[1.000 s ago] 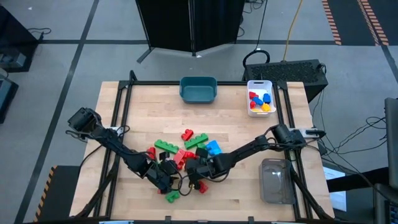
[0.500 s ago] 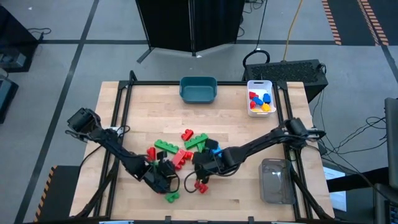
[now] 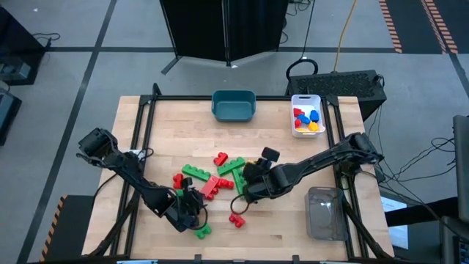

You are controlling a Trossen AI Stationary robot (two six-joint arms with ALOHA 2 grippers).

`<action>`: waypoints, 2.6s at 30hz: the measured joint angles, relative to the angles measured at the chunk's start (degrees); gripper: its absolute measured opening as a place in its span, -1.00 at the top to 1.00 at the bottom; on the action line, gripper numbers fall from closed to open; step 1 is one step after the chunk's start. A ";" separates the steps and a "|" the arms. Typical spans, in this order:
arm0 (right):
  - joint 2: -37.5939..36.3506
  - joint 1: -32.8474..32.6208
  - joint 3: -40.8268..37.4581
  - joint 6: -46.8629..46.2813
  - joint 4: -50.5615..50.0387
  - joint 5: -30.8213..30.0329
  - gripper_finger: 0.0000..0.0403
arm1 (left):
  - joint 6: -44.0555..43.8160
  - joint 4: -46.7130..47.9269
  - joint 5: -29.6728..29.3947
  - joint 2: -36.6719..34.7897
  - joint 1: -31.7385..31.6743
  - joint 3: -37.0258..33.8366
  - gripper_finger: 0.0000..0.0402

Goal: Sort blocks by size
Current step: Put the one stud yellow game piece into the white bin, then put the four stud blue game piece into the blue bin

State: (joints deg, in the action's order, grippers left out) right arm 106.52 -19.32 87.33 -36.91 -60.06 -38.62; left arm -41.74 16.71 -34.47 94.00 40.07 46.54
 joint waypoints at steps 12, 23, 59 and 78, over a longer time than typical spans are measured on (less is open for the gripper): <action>-16.92 8.19 -20.20 -2.97 2.22 0.06 0.38 | 0.20 5.42 -4.93 -4.51 -0.77 0.00 0.13; -37.85 20.63 -39.28 2.08 10.92 2.72 0.38 | 10.90 7.36 -7.94 -11.64 -9.81 0.00 0.13; -35.93 67.72 -42.88 33.05 24.76 19.54 0.13 | 37.91 -8.51 22.49 -12.38 -41.55 0.00 0.13; -38.20 61.48 -42.88 33.24 42.68 29.94 -0.09 | 33.09 -5.35 20.08 -12.38 -41.54 -0.04 0.13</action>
State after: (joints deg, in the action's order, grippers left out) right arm 68.32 42.15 44.45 -3.67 -17.38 -8.68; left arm -8.65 11.36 -14.39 81.62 -1.47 46.50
